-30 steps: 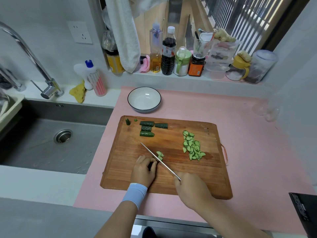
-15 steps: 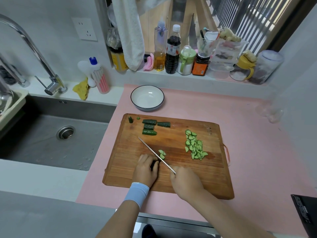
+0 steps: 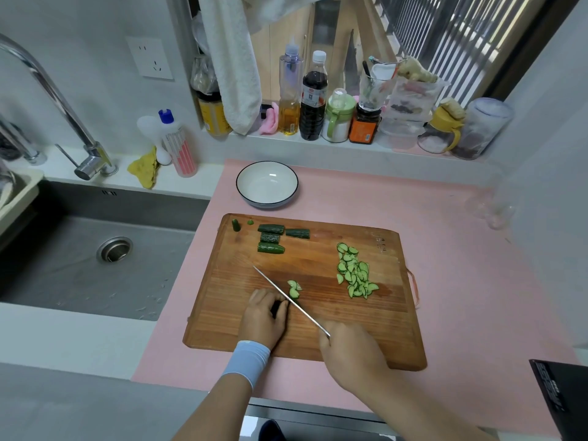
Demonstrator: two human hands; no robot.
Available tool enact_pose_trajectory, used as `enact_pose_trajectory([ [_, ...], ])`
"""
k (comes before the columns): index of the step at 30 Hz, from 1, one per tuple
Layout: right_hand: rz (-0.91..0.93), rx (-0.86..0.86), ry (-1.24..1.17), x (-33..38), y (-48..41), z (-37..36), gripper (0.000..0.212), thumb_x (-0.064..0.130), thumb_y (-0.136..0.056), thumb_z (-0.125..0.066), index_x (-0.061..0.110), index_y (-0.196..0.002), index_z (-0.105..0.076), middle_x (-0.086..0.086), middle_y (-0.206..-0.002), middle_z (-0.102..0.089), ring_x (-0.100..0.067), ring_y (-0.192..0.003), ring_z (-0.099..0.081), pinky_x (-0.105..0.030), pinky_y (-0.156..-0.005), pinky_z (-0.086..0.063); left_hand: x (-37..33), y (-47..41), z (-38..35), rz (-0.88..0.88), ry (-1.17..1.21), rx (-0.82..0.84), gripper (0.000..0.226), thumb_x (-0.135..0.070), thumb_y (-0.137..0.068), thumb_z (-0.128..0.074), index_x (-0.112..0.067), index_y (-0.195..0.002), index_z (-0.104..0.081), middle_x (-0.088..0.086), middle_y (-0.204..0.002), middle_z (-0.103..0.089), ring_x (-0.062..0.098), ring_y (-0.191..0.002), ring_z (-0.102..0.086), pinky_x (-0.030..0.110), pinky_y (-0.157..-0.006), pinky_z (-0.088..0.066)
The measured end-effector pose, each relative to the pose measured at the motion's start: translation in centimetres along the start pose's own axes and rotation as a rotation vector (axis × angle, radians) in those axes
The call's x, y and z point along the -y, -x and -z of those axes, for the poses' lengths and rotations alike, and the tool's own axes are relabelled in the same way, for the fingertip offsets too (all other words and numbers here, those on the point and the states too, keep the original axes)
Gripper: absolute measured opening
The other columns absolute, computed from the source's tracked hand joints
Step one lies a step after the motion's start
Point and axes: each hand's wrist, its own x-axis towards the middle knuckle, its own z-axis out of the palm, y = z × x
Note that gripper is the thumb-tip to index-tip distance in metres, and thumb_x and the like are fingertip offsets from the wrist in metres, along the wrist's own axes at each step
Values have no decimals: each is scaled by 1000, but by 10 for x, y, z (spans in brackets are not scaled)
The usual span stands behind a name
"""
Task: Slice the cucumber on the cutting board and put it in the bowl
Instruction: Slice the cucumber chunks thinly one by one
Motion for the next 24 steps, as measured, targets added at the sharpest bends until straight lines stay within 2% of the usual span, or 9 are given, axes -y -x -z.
enact_pose_trajectory([
  [2,-2,10,-12,2,-3,-1,22,29,-103,-41,28,-91,-60,8,-74,-53,-20,-70,-50,-30,-64,-39,0,0,0,2,2,1,20,2,-71,-79,-11,-73,-63,-1,-74,-57,11,-76,-45,9,-76,-32],
  [4,-13,39,-17,3,-8,-4,22,29,-102,-42,29,-82,-52,9,-71,-51,-20,-70,-51,-30,-63,-39,0,0,0,0,6,-7,19,2,-71,-78,-10,-74,-63,0,-75,-58,11,-77,-46,6,-79,-32],
  [9,-71,72,-46,6,-20,-7,36,27,-99,-42,27,-64,-40,5,-70,-54,-24,-69,-53,-30,-61,-38,1,2,-3,-9,-3,-7,16,2,-74,-76,-9,-77,-64,1,-79,-57,15,-80,-49,9,-81,-32],
  [17,-67,78,-38,7,-18,-6,27,27,-99,-42,27,-71,-44,3,-74,-57,-26,-73,-56,-33,-65,-44,2,4,-3,-10,-36,-8,16,-1,-77,-75,-9,-77,-62,3,-80,-56,20,-80,-49,17,-79,-34],
  [21,-42,68,-35,6,-13,-3,27,28,-100,-42,28,-74,-45,8,-69,-50,-24,-72,-53,-31,-63,-40,0,3,-2,-8,-33,-21,18,1,-77,-75,-9,-76,-60,3,-78,-56,19,-79,-47,16,-78,-34],
  [24,-20,50,-40,4,-7,0,27,29,-101,-42,28,-73,-44,7,-72,-53,-23,-72,-54,-31,-63,-41,-1,3,0,-22,-34,-32,19,3,-75,-75,-8,-74,-60,5,-76,-56,18,-78,-45,15,-77,-33],
])
